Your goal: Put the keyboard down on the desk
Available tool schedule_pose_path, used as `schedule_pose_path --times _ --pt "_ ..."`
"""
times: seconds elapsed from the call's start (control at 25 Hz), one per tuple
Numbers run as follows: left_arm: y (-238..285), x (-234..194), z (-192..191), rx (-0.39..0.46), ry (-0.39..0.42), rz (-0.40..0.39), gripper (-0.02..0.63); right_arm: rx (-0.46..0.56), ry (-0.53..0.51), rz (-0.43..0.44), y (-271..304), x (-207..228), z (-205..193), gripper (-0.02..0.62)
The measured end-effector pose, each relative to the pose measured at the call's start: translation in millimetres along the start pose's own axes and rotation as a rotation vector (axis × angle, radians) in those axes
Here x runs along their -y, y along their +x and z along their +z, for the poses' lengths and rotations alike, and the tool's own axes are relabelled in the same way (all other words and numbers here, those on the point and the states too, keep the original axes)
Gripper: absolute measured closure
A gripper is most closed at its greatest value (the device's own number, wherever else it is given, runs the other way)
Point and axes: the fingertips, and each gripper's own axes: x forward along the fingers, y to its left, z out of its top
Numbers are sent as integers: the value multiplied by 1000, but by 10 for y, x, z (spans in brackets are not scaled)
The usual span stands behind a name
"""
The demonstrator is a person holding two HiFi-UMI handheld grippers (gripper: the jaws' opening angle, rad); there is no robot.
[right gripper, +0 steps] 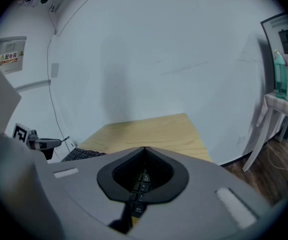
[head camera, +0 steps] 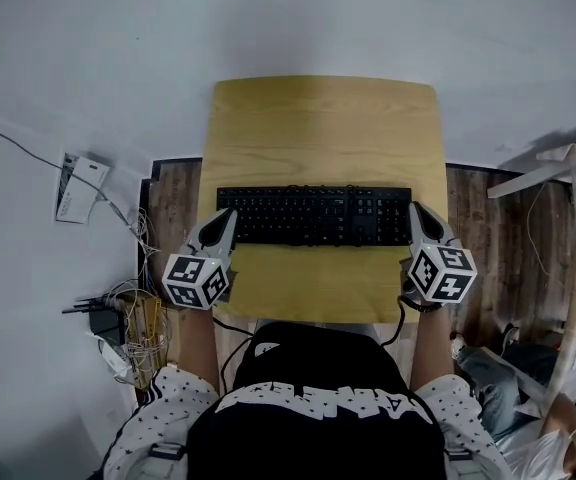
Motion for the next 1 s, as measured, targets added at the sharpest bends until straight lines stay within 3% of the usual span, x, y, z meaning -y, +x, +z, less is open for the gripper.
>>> schedule_pose_path --times 0.12,0.32,1.0 --pt "-91 88 230 61 -6 -6 606 31 -28 21 -77 -91 142 581" --pt "-263 282 471 100 64 -23 604 92 -37 102 -254 -280 364 581" --pt "-560 831 755 196 148 -22 604 179 -120 191 -878 -391 654 581"
